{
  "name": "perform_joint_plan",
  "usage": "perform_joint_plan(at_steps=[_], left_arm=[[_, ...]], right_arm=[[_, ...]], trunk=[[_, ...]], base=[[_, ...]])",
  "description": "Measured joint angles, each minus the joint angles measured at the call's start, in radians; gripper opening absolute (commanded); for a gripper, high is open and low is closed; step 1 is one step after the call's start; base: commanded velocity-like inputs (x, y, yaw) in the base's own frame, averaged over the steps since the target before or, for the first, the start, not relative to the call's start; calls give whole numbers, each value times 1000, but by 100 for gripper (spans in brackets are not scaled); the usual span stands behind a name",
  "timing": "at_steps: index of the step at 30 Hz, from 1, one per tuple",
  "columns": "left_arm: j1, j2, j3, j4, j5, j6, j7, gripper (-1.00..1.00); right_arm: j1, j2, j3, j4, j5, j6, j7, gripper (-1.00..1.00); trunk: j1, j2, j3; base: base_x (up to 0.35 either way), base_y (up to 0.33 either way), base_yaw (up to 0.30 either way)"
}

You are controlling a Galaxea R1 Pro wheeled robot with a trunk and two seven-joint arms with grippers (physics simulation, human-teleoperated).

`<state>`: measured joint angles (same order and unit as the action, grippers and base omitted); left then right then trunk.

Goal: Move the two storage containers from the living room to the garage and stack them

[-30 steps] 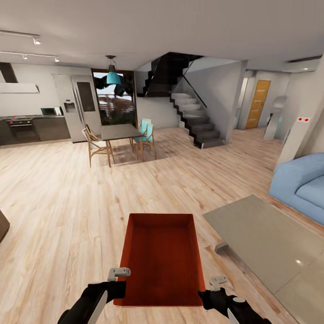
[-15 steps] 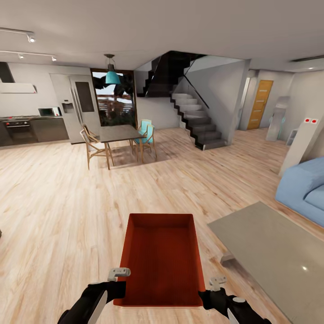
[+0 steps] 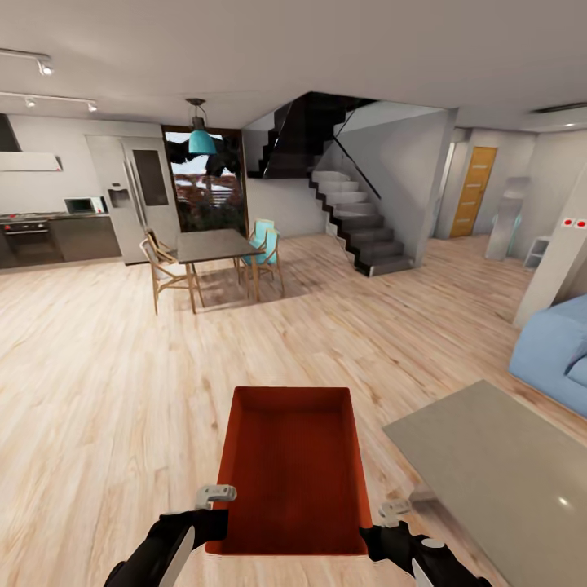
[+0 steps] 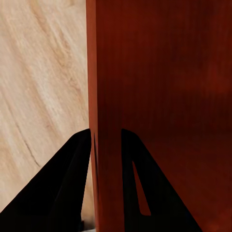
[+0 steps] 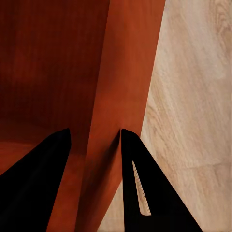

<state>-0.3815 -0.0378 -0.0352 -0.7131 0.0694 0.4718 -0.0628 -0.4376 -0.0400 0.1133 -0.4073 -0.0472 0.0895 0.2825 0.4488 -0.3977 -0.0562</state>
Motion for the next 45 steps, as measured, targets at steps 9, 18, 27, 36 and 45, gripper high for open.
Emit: perform_joint_plan(at_steps=[9,18,27,36,45], left_arm=[[0,0,0,0,0,0,0,-100],[0,0,1,0,-1,0,-1,-100],[0,0,1,0,-1,0,-1,-100],[-1,1,-1,0,1,0,-1,-100],[0,2,3,0,-3,0,-4,-100]], right_arm=[[0,0,-1,0,1,0,0,-100],[0,1,-3,0,3,-1,0,-100],[0,0,-1,0,1,0,0,-100],[0,1,-1,0,0,0,-1,-100],[0,2,0,0,1,0,-2,-100]], trunk=[[0,0,0],[0,0,0],[0,0,0],[0,0,0],[0,0,0]], base=[[324,0,0],[324,0,0],[324,0,0],[324,0,0],[324,0,0]])
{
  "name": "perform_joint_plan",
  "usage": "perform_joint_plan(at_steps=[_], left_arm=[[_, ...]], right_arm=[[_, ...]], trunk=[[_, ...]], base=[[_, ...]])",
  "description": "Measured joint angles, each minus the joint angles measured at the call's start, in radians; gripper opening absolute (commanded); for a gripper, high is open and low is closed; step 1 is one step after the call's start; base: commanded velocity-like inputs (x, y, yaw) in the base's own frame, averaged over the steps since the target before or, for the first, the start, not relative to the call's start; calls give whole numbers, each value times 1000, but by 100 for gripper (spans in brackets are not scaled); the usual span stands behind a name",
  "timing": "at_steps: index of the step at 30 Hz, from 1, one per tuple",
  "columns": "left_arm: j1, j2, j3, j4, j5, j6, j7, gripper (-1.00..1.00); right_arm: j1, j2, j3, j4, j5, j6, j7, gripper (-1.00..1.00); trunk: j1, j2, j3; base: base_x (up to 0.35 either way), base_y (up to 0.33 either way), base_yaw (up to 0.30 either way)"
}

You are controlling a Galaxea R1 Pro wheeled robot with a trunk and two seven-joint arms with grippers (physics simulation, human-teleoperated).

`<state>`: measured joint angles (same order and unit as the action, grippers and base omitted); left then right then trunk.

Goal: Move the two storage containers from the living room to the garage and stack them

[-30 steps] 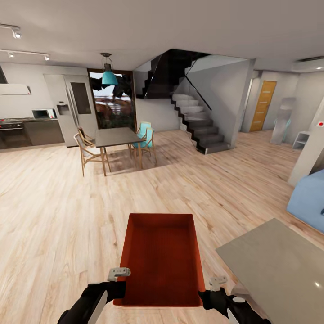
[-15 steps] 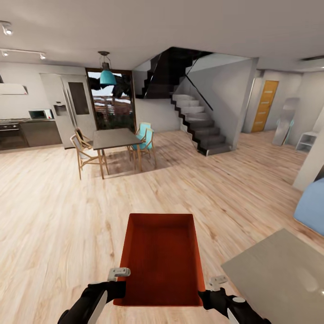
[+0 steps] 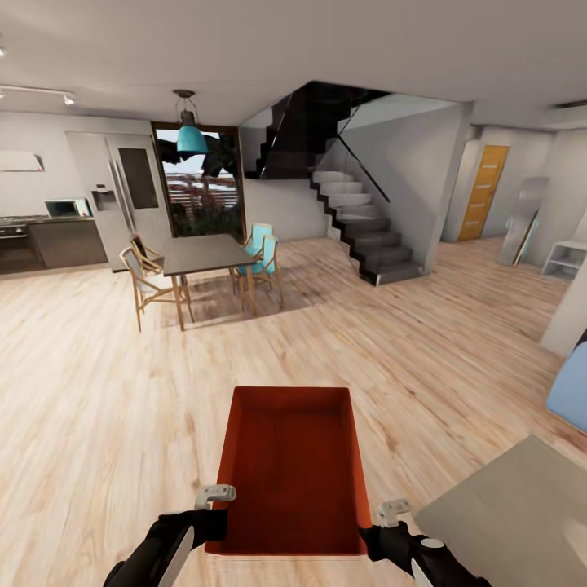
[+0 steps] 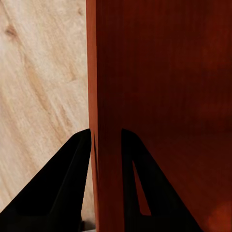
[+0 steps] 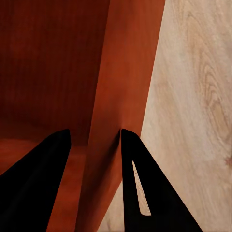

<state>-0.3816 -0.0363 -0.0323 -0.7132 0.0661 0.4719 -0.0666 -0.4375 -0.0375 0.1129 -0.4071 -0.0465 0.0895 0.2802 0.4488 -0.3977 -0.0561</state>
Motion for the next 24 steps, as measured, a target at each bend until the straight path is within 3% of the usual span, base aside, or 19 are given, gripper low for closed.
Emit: perform_joint_plan(at_steps=[24], left_arm=[[0,0,0,0,0,0,0,-100]], right_arm=[[0,0,-1,0,1,0,0,-100]], trunk=[[0,0,0]], base=[[324,0,0]])
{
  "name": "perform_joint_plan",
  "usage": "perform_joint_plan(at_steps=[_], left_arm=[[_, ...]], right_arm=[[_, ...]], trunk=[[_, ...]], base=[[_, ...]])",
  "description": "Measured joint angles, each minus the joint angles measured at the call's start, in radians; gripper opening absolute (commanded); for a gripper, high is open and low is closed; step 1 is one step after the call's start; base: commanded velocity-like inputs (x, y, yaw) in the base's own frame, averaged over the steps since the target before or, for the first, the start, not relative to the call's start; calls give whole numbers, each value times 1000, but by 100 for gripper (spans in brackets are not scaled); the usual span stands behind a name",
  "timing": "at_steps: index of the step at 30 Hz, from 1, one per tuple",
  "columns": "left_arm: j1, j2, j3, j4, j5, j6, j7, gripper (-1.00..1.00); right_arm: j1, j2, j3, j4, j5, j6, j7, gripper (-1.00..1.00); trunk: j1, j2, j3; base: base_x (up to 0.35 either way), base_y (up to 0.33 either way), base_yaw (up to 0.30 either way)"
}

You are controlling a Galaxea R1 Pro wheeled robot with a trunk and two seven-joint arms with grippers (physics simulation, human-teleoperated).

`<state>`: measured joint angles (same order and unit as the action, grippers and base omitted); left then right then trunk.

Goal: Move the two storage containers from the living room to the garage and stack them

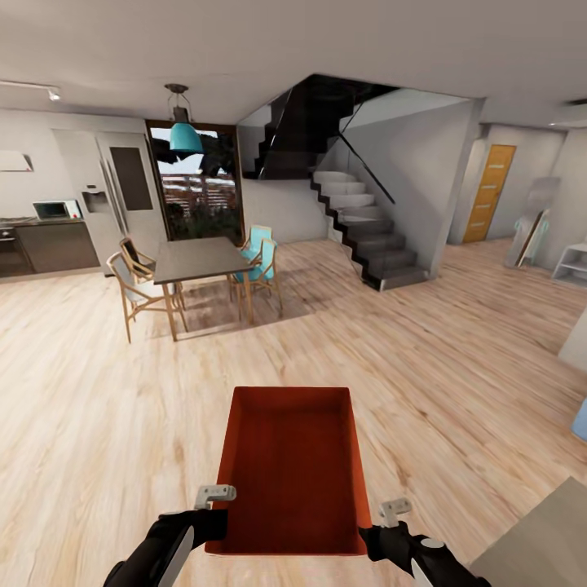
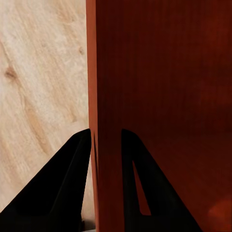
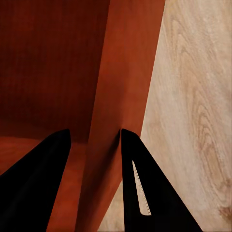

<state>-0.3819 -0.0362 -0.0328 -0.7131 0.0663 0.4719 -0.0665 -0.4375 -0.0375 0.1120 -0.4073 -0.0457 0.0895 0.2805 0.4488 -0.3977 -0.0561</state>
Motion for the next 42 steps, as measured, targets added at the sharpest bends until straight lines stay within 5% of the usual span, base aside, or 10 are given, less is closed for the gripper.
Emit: perform_joint_plan(at_steps=[16,42], left_arm=[[0,0,4,0,-4,0,-3,-100],[0,0,3,0,-4,0,-2,-100]], right_arm=[[0,1,1,0,0,0,-1,-100],[0,1,1,0,-1,0,-1,-100]], trunk=[[0,0,0],[0,0,0]], base=[[324,0,-23],[324,0,-268]])
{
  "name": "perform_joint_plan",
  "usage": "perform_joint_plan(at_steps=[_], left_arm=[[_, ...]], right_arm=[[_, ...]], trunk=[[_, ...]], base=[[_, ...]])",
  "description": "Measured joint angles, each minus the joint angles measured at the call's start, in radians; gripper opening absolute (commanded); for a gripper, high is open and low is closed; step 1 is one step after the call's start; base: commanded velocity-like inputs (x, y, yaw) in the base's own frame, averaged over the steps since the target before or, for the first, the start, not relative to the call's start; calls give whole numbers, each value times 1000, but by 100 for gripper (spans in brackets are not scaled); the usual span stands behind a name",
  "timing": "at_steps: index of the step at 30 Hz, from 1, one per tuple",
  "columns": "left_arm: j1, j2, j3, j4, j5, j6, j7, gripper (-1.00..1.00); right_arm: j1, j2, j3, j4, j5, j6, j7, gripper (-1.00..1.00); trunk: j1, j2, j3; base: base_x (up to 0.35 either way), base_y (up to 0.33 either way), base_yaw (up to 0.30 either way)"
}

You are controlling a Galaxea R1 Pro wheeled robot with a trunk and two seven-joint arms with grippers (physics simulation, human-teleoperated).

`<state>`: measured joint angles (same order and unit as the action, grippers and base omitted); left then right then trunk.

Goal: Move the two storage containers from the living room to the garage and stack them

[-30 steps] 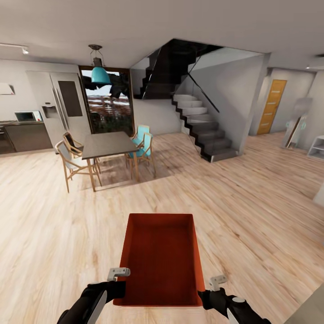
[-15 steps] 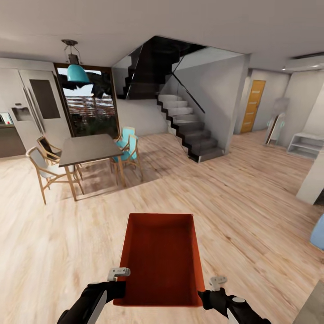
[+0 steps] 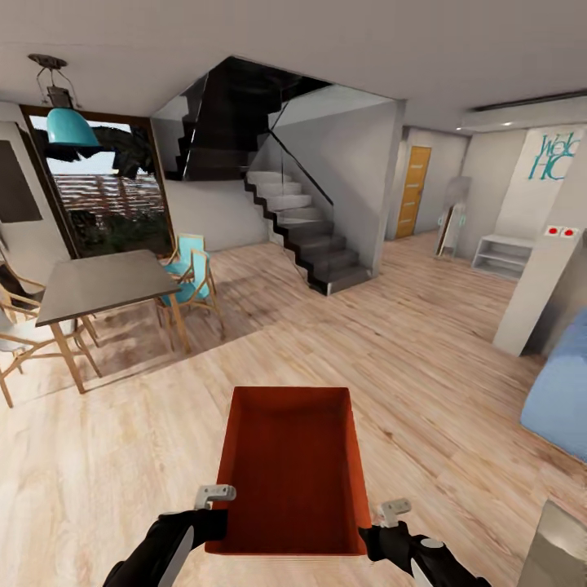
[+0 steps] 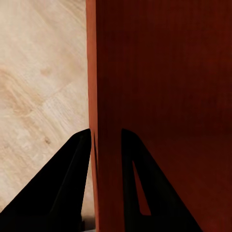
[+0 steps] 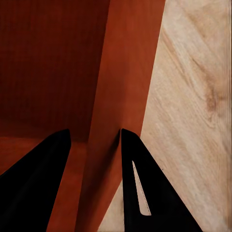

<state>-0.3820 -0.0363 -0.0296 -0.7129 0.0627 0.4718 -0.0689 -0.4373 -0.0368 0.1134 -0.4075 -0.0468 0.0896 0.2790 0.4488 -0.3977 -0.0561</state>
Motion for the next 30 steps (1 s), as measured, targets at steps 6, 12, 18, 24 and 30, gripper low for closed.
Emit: perform_joint_plan(at_steps=[6,12,18,24,30], left_arm=[[0,0,-1,0,0,0,0,-100],[0,0,-1,0,0,0,0,-100],[0,0,1,0,-1,0,0,-100],[0,0,1,0,-1,0,-1,-100],[0,0,8,0,-8,0,-6,-100]], right_arm=[[0,0,0,0,0,0,0,-100],[0,0,0,0,0,0,0,-100],[0,1,-1,0,1,0,0,-100],[0,1,-1,0,1,0,0,-100],[0,3,0,0,1,0,-3,-100]], trunk=[[0,0,0],[0,0,0],[0,0,0],[0,0,0],[0,0,0]], base=[[324,5,-277],[324,59,-276],[324,101,-48],[324,108,-2],[324,57,0]])
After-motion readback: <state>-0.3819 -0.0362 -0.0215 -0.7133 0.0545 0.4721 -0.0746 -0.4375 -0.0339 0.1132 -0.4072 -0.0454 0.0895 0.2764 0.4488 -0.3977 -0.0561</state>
